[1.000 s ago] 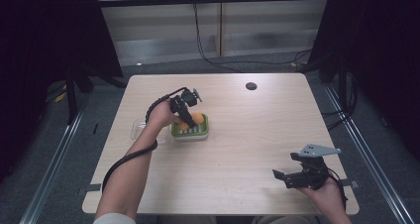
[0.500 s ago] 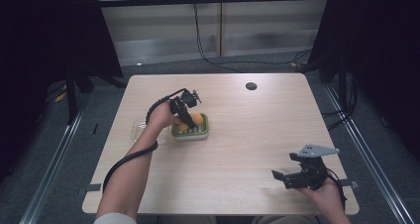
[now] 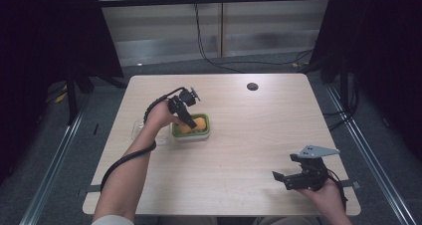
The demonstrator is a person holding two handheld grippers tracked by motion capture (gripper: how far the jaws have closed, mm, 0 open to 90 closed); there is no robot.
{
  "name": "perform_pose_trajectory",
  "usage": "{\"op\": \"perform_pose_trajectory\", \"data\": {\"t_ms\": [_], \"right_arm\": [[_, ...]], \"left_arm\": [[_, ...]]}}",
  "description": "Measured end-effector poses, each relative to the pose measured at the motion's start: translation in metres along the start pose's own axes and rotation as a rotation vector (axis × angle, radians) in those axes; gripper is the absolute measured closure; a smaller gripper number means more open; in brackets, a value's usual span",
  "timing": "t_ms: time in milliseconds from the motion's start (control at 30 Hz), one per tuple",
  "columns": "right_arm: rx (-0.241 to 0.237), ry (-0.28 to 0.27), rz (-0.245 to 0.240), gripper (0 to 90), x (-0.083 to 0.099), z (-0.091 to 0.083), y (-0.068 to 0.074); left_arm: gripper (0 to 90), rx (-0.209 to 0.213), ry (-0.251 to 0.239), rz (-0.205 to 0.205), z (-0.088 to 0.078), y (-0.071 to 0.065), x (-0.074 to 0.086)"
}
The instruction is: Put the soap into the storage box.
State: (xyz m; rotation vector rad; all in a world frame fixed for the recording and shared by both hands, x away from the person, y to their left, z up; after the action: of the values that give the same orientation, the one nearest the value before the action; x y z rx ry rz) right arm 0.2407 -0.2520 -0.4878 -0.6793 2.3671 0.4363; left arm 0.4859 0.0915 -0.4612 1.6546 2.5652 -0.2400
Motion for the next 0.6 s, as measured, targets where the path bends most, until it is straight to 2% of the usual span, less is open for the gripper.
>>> {"op": "perform_pose_trajectory", "data": {"t_ms": [67, 100, 133, 167, 233, 267, 300, 333, 367, 400, 433, 467, 533, 567, 600], "right_arm": [[0.002, -0.002, -0.001, 5.7, 0.000, 0.000, 0.000], [0.003, -0.003, -0.001, 5.7, 0.000, 0.000, 0.000], [0.002, -0.005, -0.001, 5.8, 0.000, 0.000, -0.001], [0.003, -0.004, 0.001, 5.7, 0.000, 0.000, -0.001], [0.000, -0.002, 0.001, 5.7, -0.001, 0.000, -0.001], [-0.002, -0.003, -0.002, 5.7, -0.002, 0.000, -0.001], [-0.001, -0.005, -0.004, 5.7, -0.002, 0.001, -0.001], [-0.002, -0.003, -0.004, 5.7, -0.003, 0.002, -0.001], [-0.005, -0.003, -0.006, 5.7, -0.003, 0.003, 0.000], [-0.011, 0.003, -0.008, 5.8, -0.004, 0.004, 0.000], [-0.010, 0.003, -0.009, 5.7, -0.004, 0.004, 0.000], [-0.012, 0.000, -0.011, 5.7, -0.005, 0.004, 0.000], [-0.011, 0.002, -0.015, 5.7, -0.005, 0.005, 0.000], [-0.011, 0.004, -0.015, 5.7, -0.005, 0.005, 0.000], [-0.013, -0.001, -0.009, 5.7, -0.006, 0.005, 0.000]], "left_arm": [[46.3, -0.016, -0.013, -0.011, 0.000, -0.002, 0.000], [45.9, -0.011, 0.006, 0.007, -0.002, 0.000, 0.001], [45.2, -0.007, 0.006, -0.005, -0.002, -0.001, 0.001], [44.0, -0.011, 0.017, 0.004, -0.004, 0.000, 0.002], [43.2, 0.011, 0.003, -0.017, -0.005, -0.003, 0.002], [41.9, 0.001, -0.006, -0.015, -0.005, -0.003, 0.003], [39.1, -0.003, 0.006, -0.002, -0.007, -0.002, 0.004], [36.5, -0.004, -0.025, -0.038, -0.006, -0.005, 0.004], [34.9, 0.012, -0.011, -0.031, -0.008, -0.005, 0.006], [31.7, 0.003, -0.029, -0.046, -0.007, -0.006, 0.007], [30.4, 0.003, -0.029, -0.046, -0.007, -0.006, 0.007], [28.8, 0.001, -0.010, -0.025, -0.009, -0.006, 0.009], [26.9, 0.008, -0.021, -0.037, -0.010, -0.009, 0.011], [25.7, 0.001, -0.019, -0.017, -0.010, -0.008, 0.012], [24.8, 0.015, -0.022, -0.028, -0.010, -0.010, 0.013]]}}
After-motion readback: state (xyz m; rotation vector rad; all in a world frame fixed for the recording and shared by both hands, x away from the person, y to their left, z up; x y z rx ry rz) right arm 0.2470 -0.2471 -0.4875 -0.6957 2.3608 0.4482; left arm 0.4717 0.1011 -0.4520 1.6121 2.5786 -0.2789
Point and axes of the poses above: each handheld gripper's, and its own axes: z roughly forward along the jaws, x roughly out of its underside, y roughly to its left, the point moved 3 cm from there along z, roughly forward along the jaws, and after that the axes turned 9 degrees about y, right-handed, at the moved point
